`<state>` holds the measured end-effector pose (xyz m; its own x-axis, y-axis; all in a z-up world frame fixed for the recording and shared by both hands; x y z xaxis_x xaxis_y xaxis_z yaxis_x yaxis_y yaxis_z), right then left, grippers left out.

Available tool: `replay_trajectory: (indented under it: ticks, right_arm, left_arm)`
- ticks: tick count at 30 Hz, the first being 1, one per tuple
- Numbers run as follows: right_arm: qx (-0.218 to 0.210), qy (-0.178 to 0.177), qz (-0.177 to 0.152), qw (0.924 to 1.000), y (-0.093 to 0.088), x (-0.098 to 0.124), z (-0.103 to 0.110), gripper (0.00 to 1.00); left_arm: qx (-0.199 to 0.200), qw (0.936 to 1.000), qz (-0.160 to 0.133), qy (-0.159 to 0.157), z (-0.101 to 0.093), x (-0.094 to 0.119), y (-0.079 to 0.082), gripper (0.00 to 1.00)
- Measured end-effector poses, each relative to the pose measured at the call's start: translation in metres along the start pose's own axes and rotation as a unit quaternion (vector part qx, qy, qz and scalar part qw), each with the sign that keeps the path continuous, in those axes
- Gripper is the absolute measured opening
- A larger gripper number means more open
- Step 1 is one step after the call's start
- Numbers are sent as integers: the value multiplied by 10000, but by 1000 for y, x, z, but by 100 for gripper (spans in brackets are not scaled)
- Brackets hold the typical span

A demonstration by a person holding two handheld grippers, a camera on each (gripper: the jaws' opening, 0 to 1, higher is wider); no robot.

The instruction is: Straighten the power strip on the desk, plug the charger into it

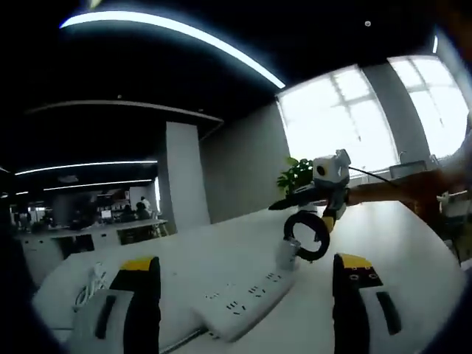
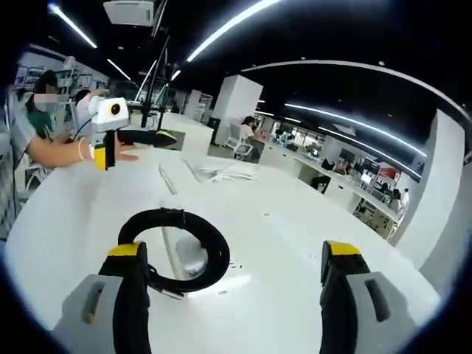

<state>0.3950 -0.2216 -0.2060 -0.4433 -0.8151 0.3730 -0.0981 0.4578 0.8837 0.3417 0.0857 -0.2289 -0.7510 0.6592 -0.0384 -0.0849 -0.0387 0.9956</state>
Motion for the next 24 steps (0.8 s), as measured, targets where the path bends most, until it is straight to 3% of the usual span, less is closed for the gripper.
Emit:
replay_trajectory:
  ticks: [6,16,24]
  right_arm:
    - [-13,278,211,9994,0,-10,-1,94]
    - [-58,577,289,9979,-2,-23,1,86]
    - [-72,847,391,9956,0,-28,6,74]
  left_arm:
    - [65,9999,107,41,1,0,-4,99]
    - [193,9996,205,66,4,3,-8,99]
    - [78,9989,466,-65,-2,3,-20,99]
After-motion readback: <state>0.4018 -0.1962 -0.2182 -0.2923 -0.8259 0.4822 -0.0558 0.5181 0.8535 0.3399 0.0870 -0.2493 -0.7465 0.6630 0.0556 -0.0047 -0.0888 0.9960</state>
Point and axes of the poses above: the point that each gripper's makers call its tool centre point, and the gripper's own axes: x roughly backward along the fingers, z roughly to its left, y roughly out of its top, the point moved 9 cm from there along x, roughly backward along the fingers, and after that the axes turned 11 degrees about y, right-handed, at the moved point
